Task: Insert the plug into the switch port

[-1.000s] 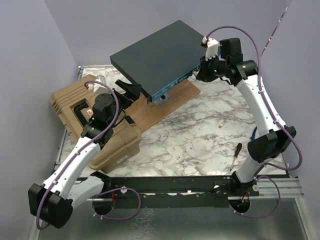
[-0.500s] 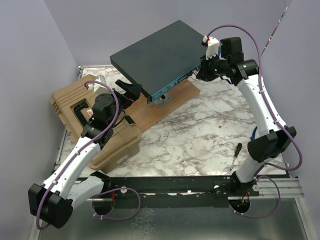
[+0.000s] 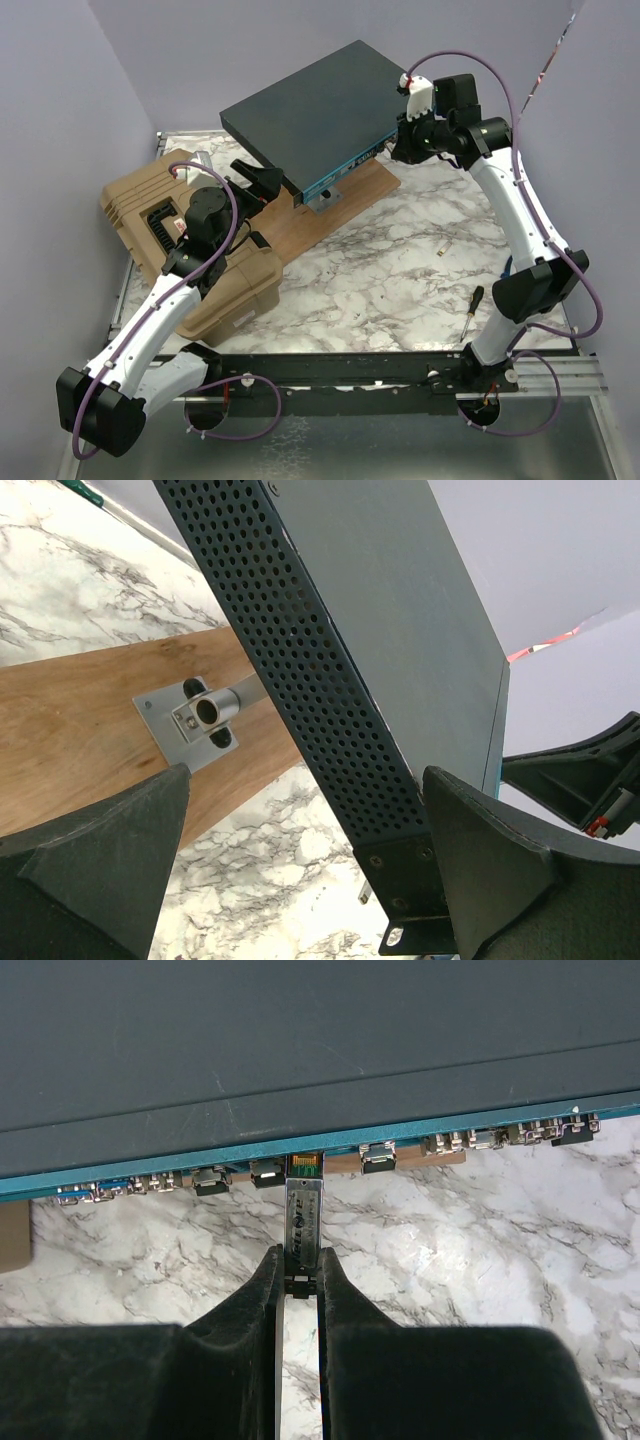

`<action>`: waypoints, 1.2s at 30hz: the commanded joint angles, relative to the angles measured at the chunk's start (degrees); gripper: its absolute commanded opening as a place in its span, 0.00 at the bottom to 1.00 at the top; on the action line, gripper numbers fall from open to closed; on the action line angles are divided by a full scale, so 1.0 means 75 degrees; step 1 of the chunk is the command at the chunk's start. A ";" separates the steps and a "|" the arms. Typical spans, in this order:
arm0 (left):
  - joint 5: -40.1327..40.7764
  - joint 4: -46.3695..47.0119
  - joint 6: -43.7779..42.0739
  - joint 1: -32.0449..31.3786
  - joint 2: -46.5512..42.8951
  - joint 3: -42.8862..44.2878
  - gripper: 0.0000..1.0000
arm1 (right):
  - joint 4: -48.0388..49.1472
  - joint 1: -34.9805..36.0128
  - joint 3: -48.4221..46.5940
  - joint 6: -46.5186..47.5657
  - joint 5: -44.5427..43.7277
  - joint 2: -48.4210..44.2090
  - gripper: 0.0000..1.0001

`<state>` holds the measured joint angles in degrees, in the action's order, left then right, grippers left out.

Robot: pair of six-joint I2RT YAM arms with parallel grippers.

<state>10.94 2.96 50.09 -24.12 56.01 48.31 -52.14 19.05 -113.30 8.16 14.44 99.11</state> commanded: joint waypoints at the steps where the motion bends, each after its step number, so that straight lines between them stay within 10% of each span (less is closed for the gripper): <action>1: -0.0134 0.0150 -0.0022 -0.0020 -0.0076 0.0121 0.99 | -0.0023 0.0156 -0.0199 0.0181 0.0021 0.0183 0.01; 36: -0.0179 0.0156 -0.0042 -0.0025 -0.0085 0.0132 0.99 | -0.0470 0.0589 -0.0645 0.0114 0.0369 0.0171 0.01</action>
<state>10.92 2.96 50.06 -24.12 55.99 48.31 -55.77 20.75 -117.19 10.02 12.27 100.73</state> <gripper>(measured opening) 0.990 0.129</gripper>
